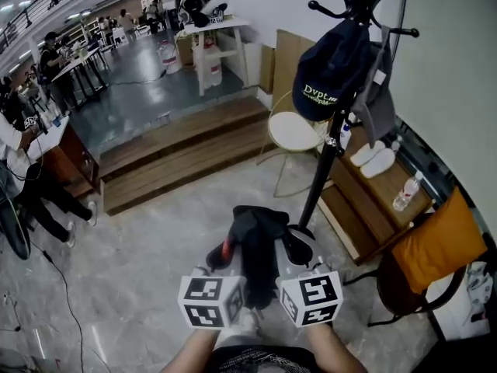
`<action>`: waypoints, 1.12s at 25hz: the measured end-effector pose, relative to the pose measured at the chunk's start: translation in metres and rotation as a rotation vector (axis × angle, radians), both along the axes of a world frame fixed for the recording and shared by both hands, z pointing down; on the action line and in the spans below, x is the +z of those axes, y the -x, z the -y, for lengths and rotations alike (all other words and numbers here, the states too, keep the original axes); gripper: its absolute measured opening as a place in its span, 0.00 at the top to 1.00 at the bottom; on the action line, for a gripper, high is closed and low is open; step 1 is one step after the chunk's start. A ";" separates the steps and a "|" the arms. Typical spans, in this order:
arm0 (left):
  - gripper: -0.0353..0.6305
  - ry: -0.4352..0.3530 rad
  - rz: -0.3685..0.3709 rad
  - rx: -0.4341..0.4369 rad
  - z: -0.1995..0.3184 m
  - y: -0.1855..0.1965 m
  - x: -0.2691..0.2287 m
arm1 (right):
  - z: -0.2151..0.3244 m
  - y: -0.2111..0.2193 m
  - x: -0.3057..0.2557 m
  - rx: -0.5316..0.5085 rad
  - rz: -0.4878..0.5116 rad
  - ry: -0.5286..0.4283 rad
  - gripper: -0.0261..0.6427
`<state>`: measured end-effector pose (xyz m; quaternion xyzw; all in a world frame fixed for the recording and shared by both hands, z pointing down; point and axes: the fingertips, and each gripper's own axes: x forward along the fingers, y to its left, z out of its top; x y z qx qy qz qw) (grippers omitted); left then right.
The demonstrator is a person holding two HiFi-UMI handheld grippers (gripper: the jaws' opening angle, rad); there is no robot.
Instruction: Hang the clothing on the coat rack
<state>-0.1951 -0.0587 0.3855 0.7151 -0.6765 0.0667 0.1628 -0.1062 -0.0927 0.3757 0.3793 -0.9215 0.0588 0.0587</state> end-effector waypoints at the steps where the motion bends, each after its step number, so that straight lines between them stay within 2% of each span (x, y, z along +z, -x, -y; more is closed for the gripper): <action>1: 0.89 0.000 -0.001 0.016 0.006 0.000 0.000 | 0.004 0.000 -0.001 0.014 0.001 0.002 0.93; 17: 0.89 -0.049 -0.042 0.263 0.093 -0.028 -0.015 | 0.068 -0.029 -0.019 0.262 -0.018 -0.060 0.93; 28: 0.89 -0.110 -0.040 0.413 0.124 -0.056 -0.033 | 0.085 -0.058 -0.037 0.416 -0.015 -0.120 0.93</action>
